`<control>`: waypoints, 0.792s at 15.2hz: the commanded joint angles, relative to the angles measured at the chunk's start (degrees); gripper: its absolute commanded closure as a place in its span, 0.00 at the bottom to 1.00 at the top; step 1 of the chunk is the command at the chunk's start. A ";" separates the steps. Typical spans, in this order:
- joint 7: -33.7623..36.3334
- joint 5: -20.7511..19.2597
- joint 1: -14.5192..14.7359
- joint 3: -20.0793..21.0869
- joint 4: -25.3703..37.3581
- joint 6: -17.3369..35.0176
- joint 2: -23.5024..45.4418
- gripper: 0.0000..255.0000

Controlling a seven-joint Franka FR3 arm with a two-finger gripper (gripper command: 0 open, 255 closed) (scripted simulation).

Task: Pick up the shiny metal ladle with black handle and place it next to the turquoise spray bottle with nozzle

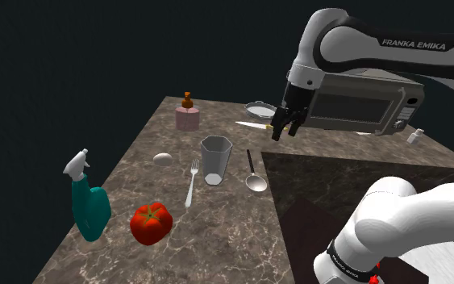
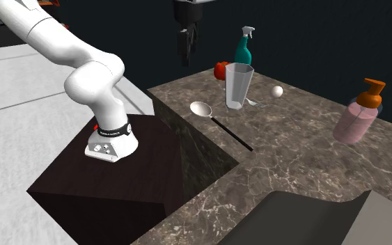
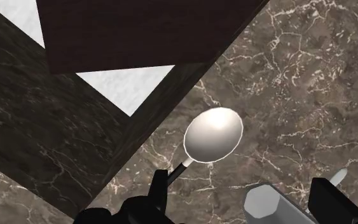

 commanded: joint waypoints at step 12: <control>21.73 1.36 -7.74 7.94 -12.20 29.41 10.92 0.00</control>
